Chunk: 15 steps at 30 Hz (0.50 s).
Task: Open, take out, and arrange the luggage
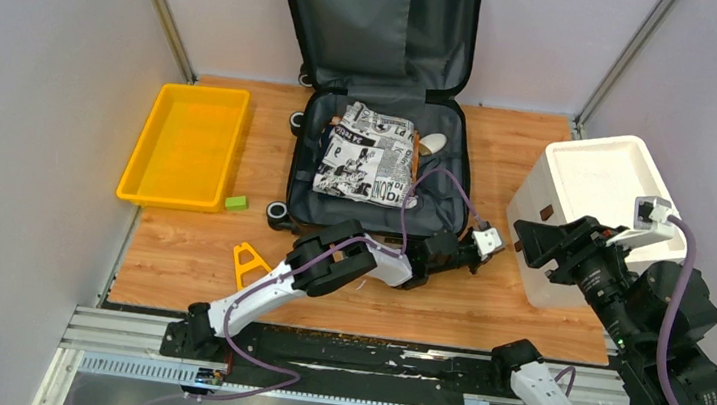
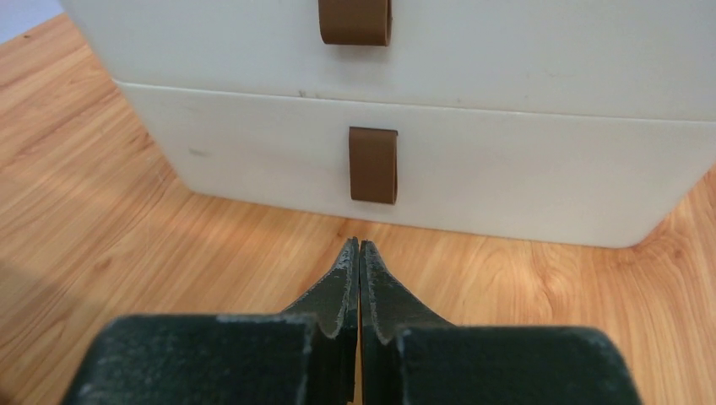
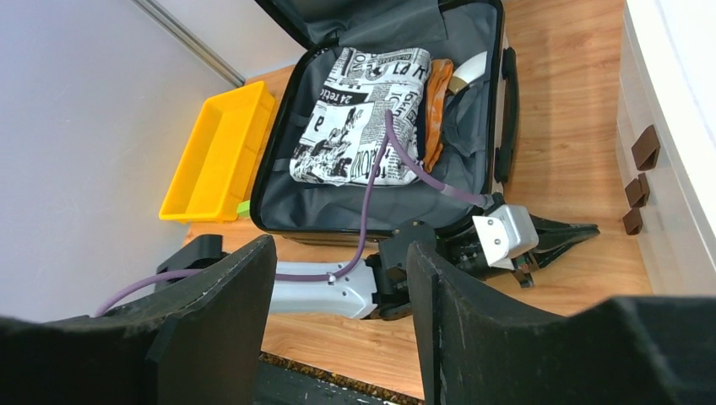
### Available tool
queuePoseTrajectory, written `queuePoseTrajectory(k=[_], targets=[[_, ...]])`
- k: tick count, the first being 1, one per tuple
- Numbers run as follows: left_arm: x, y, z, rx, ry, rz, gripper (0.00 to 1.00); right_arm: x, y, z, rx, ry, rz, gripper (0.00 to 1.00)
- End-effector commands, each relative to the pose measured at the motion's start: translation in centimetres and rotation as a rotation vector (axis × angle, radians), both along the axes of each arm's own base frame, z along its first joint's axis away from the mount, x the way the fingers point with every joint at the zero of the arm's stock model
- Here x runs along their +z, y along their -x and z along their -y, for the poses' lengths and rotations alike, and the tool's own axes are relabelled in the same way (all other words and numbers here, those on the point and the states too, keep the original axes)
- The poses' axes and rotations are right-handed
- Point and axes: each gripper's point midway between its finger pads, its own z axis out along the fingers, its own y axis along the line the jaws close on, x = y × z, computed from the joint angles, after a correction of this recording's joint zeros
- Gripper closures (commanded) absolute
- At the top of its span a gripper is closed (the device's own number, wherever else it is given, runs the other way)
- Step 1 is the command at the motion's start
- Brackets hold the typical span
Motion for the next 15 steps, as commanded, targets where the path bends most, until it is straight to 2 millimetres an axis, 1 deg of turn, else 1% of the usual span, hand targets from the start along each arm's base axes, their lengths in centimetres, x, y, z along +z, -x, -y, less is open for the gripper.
queuePoseTrajectory(k=[1,3,4,5,6,7,9,10,11,14,15], targets=[[8.6,-1.5,-1.6,0.085,0.15,0.097,1.0,0.6,-0.2,-0.5,0.009,-0.054,0.019,0.41],[8.8,-1.5,-1.6,0.085,0.152,0.099,1.0,0.5,-0.2,-0.6,0.011,-0.057,0.017,0.41],[8.7,-1.3,-1.3,0.064,0.152,0.105,0.96,0.5,-0.2,-0.6,0.011,-0.059,0.017,0.41],[8.6,-1.1,-1.1,0.053,0.156,0.105,0.75,0.5,-0.2,-0.6,0.01,-0.059,0.017,0.41],[8.4,-0.8,-0.6,0.028,0.161,0.104,0.64,0.6,-0.2,-0.6,0.01,-0.06,0.02,0.41],[8.4,-0.5,-0.3,0.005,0.175,0.104,0.43,0.7,-0.2,-0.6,0.012,-0.061,0.021,0.41],[7.7,-0.4,0.0,-0.002,0.169,0.109,0.31,0.8,-0.1,-0.6,0.011,-0.062,0.024,0.41],[7.2,-0.7,0.0,0.011,0.167,0.104,0.29,0.8,-0.2,-0.6,0.01,-0.063,0.025,0.41],[7.2,-0.8,0.0,0.013,0.175,0.104,0.27,0.9,-0.1,-0.6,0.011,-0.064,0.026,0.41],[6.0,-0.5,0.5,-0.033,0.174,0.118,0.26,1.2,0.0,-0.5,0.01,-0.062,0.035,0.41],[5.5,-0.5,0.7,-0.045,0.162,0.11,0.26,1.3,0.2,-0.9,0.041,-0.063,0.035,0.41]])
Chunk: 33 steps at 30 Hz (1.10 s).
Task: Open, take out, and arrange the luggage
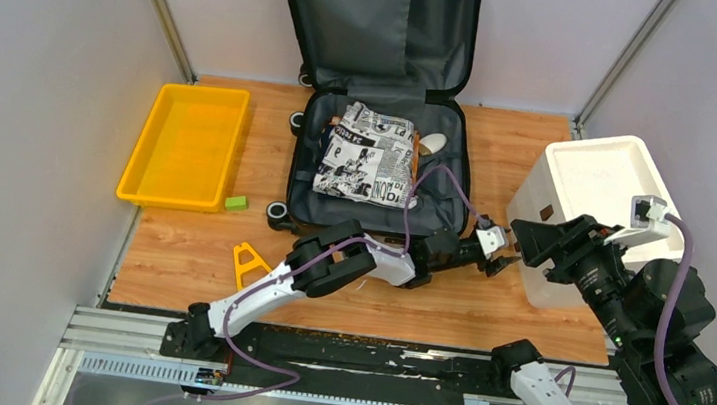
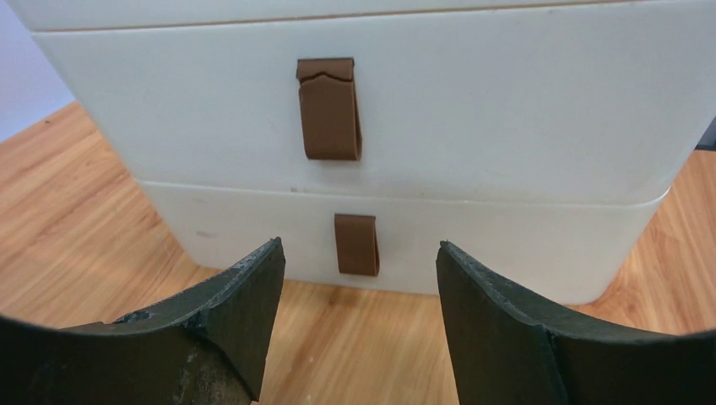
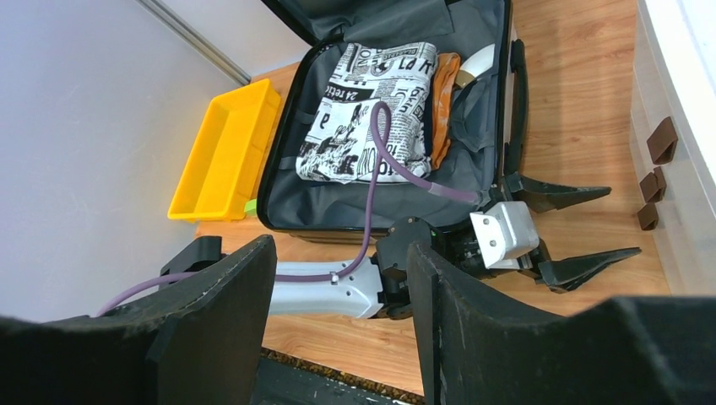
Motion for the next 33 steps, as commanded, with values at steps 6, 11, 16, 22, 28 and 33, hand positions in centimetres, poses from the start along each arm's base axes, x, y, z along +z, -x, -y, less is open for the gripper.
queuePoseTrajectory(k=[6,11,16,22,28,33], targets=[[-0.7,-2.3,1.4,-0.017,0.068,0.002,0.25,2.1,1.3,-0.8,0.068,-0.043,0.075,0.41],[-1.5,-3.6,1.9,-0.029,0.028,-0.088,0.23,1.9,2.0,-0.7,0.075,-0.054,0.089,0.41],[-1.4,-3.7,2.8,-0.05,-0.018,-0.104,0.26,2.2,2.4,-0.2,0.06,-0.043,0.118,0.41],[-1.3,-4.6,2.6,-0.033,-0.011,-0.142,0.35,2.4,2.5,0.0,0.056,-0.029,0.131,0.41],[-1.0,-4.8,2.5,-0.034,-0.002,-0.155,0.49,1.9,2.2,-0.2,0.062,-0.025,0.12,0.41],[0.7,-4.6,1.8,-0.038,0.065,-0.129,0.76,1.2,2.0,-0.4,0.068,-0.025,0.102,0.41]])
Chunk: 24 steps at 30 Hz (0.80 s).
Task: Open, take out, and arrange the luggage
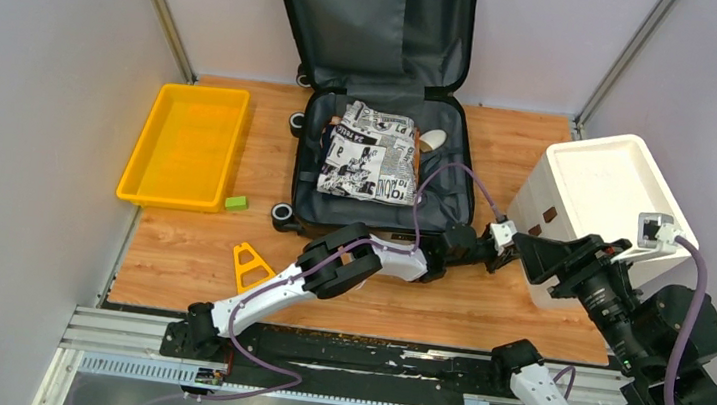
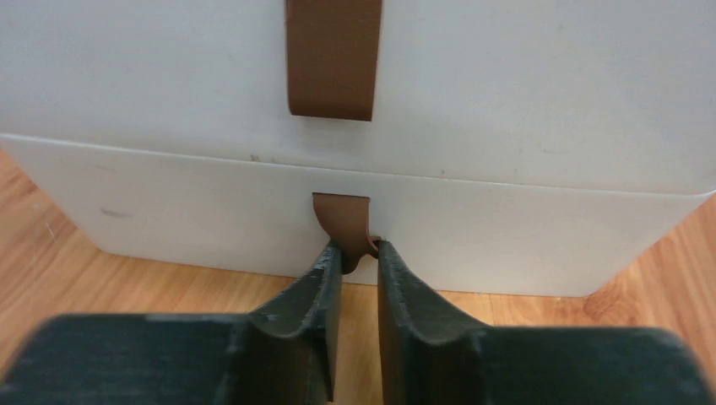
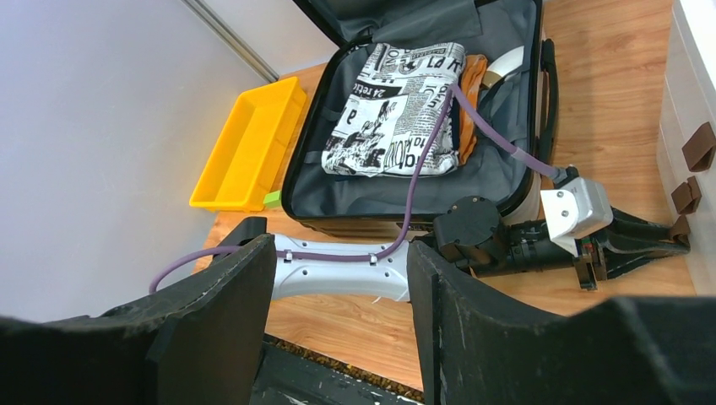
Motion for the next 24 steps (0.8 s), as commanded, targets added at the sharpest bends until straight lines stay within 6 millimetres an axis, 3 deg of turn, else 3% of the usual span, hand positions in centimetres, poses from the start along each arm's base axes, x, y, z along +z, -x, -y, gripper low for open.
queuePoseTrajectory(k=[1,3,4,13,24], targets=[[4.2,-3.9,-2.1,0.052,0.133,0.061,0.86,0.4,-0.3,-0.3,0.013,-0.007,0.031,0.41],[4.8,-3.8,-2.5,0.057,0.149,0.085,0.99,0.2,-0.3,-0.5,0.021,-0.019,0.021,0.41],[4.7,-4.0,-2.9,0.076,0.146,0.088,1.0,0.1,-0.3,-0.6,0.023,-0.023,0.017,0.41],[6.5,-3.4,-4.8,0.104,0.143,0.092,1.0,-1.0,-1.2,-1.4,0.036,-0.047,-0.024,0.41],[5.6,-0.8,-6.5,0.074,0.084,0.115,1.0,-2.7,-2.7,-1.7,0.009,-0.055,-0.085,0.41]])
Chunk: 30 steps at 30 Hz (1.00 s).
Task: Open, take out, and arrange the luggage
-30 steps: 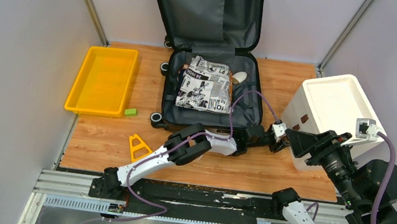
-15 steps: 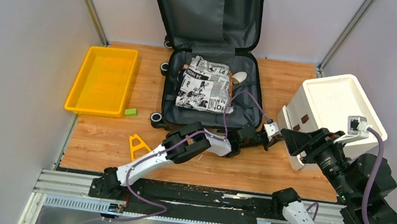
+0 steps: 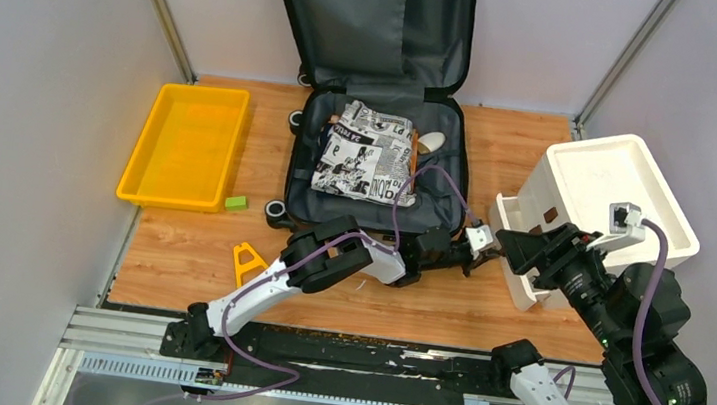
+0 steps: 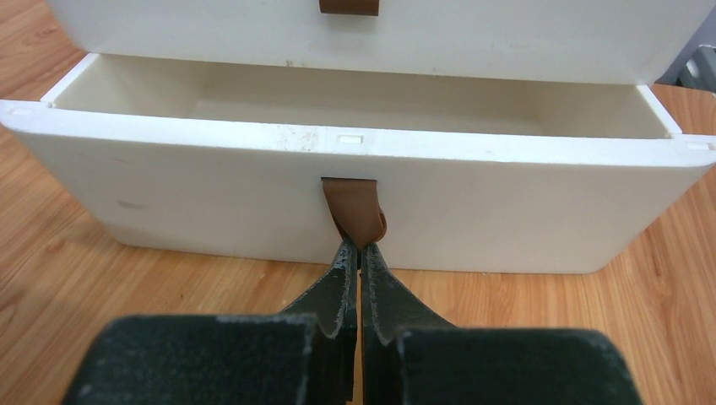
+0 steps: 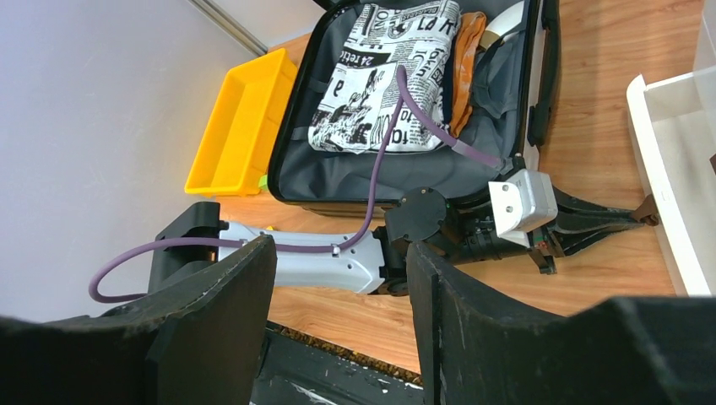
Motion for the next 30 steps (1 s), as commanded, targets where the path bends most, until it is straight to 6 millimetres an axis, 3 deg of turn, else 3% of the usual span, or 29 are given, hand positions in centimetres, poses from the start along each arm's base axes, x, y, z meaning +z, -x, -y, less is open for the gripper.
queuePoseTrajectory(k=[1,17,24,30], targets=[[5.7,-1.9,-1.5,0.057,0.089,0.091,1.0,0.9,-0.9,-0.4,-0.007,-0.037,0.017,0.41],[6.2,-2.2,-2.1,0.166,-0.01,0.147,1.0,-0.3,-1.6,-0.1,-0.036,-0.012,-0.006,0.41],[5.6,-2.5,-3.5,0.276,-0.062,0.166,1.0,-0.9,-1.9,-0.3,-0.029,0.003,-0.021,0.41],[7.0,-2.6,-4.5,0.322,-0.079,0.202,1.0,-1.3,-2.2,-0.7,-0.012,0.003,-0.037,0.41]])
